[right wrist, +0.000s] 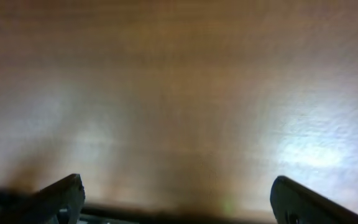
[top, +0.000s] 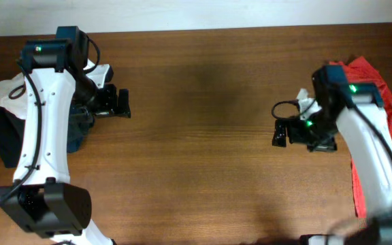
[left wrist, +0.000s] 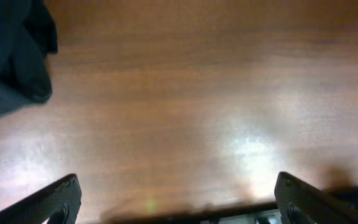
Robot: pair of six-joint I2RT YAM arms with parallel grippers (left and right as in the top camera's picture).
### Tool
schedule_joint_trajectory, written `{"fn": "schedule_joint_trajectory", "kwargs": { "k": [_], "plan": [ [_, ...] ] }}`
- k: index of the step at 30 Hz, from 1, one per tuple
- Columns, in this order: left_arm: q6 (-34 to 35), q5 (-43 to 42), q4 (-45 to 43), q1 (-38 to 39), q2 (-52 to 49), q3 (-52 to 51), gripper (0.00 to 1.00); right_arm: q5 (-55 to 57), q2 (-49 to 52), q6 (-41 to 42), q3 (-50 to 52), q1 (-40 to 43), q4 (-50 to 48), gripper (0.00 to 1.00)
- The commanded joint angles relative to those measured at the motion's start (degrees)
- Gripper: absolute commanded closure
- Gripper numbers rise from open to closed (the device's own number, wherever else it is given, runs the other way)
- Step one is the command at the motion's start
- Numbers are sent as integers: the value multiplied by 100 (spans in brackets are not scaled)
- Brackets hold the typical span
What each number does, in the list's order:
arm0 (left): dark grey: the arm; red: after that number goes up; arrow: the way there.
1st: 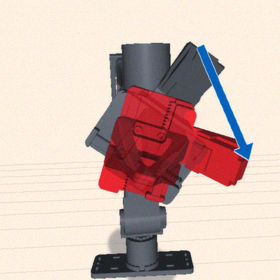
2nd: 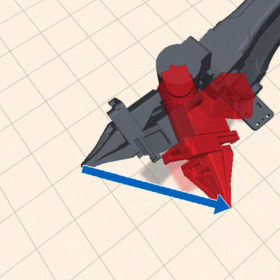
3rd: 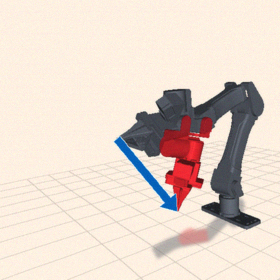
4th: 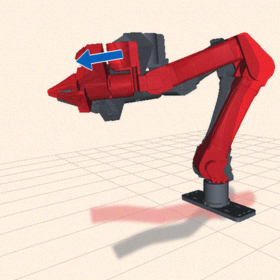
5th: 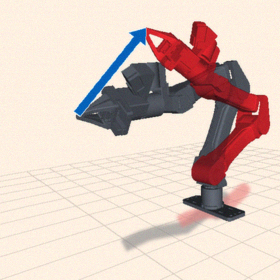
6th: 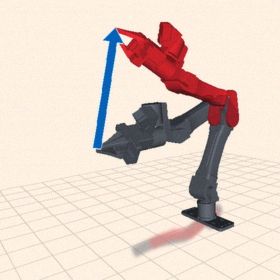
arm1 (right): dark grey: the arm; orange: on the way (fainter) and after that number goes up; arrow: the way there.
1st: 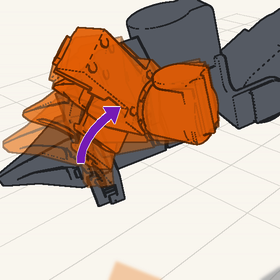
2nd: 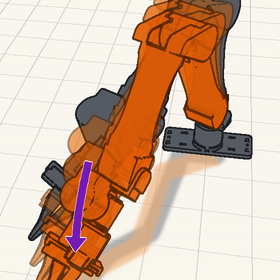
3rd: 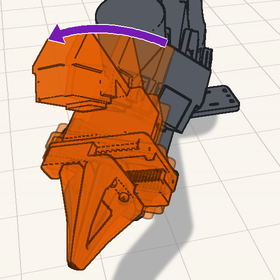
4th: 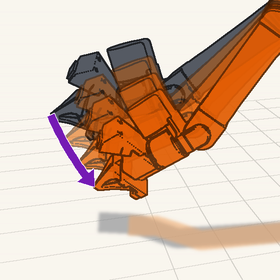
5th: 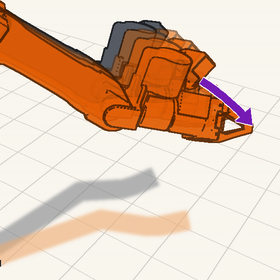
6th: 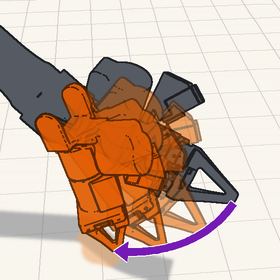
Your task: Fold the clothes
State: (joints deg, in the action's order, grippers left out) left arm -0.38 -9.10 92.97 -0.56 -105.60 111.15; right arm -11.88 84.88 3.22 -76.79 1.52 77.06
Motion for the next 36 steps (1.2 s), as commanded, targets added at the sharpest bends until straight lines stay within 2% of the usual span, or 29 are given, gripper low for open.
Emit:
{"fn": "schedule_joint_trajectory", "kwargs": {
  "k": [1,7,8,12,16,21,27,32,36],
  "plan": [
    [-46,107,-588,-24,1182,-809,1,260,-1331,63,544,39,-439,1],
    [-46,153,-2621,-24,3834,-3366,1,699,-3530,63,1661,39,-1261,1],
    [-46,151,-3099,-24,4572,-4050,1,839,-4035,63,1792,39,-1259,1],
    [-46,146,-3574,-24,6063,-5195,1,898,-4854,61,1832,39,-1237,1],
    [-48,146,-3471,-24,7029,-5615,1,898,-5272,63,1832,39,-1235,1],
    [-48,146,-2951,-24,7532,-5626,1,896,-5302,61,1832,39,-1235,1],
    [-48,146,-2310,-24,7567,-5626,1,896,-5302,63,1832,39,-1235,1],
    [-48,146,-2275,-24,7569,-5626,1,896,-5370,61,1832,35,-1228,1],
    [-48,146,-2275,-24,7569,-5626,1,896,-5890,61,1884,-15,-1255,1]
  ]
}}
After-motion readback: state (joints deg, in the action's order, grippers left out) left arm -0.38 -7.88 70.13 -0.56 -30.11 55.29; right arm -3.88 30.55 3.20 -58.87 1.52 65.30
